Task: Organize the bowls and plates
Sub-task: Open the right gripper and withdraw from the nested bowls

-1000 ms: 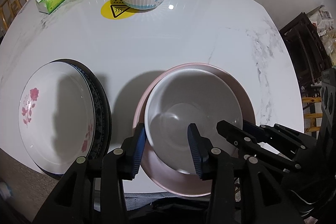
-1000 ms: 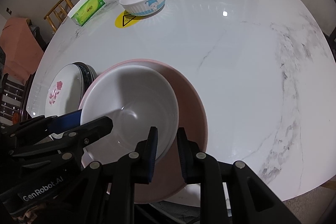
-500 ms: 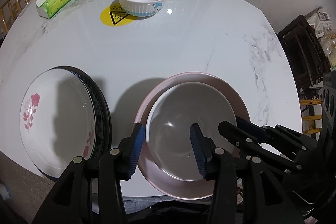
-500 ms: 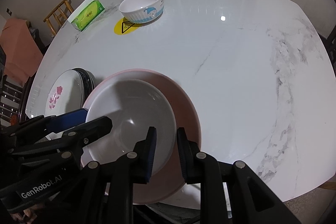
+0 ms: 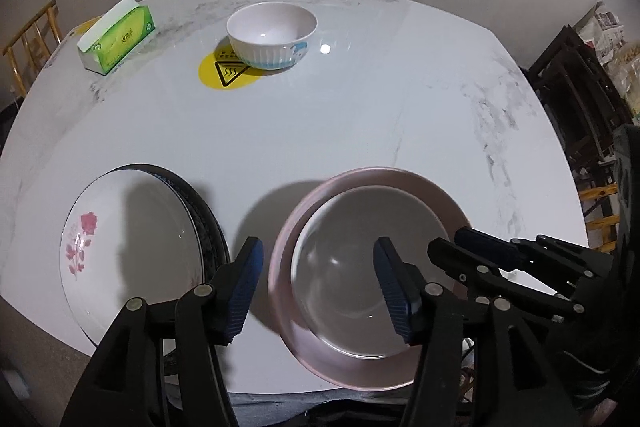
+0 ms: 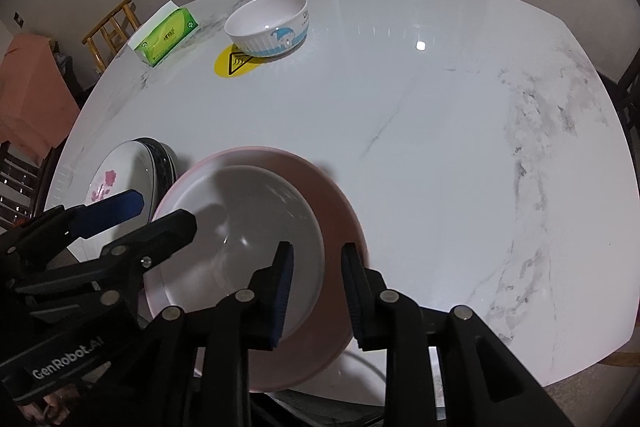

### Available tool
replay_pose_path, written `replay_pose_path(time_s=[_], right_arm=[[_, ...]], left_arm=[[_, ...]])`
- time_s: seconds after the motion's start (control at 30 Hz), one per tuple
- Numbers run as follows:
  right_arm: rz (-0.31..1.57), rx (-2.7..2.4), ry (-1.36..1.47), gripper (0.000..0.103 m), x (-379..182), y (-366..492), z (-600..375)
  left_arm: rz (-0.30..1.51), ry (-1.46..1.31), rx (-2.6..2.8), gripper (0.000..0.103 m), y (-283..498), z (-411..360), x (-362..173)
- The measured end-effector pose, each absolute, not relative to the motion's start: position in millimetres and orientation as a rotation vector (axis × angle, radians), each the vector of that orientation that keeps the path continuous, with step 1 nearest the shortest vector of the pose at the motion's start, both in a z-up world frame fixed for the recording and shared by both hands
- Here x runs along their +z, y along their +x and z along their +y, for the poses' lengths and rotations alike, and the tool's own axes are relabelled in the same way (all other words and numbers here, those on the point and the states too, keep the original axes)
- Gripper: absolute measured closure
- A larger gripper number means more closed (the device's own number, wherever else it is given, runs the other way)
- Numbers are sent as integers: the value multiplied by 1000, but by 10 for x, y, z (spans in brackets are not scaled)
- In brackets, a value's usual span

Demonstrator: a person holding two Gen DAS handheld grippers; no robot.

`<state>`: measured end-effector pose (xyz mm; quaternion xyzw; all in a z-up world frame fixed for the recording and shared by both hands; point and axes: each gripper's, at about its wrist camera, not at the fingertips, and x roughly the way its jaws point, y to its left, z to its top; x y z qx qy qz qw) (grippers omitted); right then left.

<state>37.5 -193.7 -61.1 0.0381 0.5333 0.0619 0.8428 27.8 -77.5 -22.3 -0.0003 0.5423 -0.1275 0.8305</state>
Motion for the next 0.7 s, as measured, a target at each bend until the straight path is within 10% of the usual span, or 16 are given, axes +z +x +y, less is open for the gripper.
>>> replay_pose_path(time_s=[0.7], right_arm=[[1055,144,64,78,-405,490,-2026]], left_arm=[[1118,-52,-209,49,436,-505,-204]])
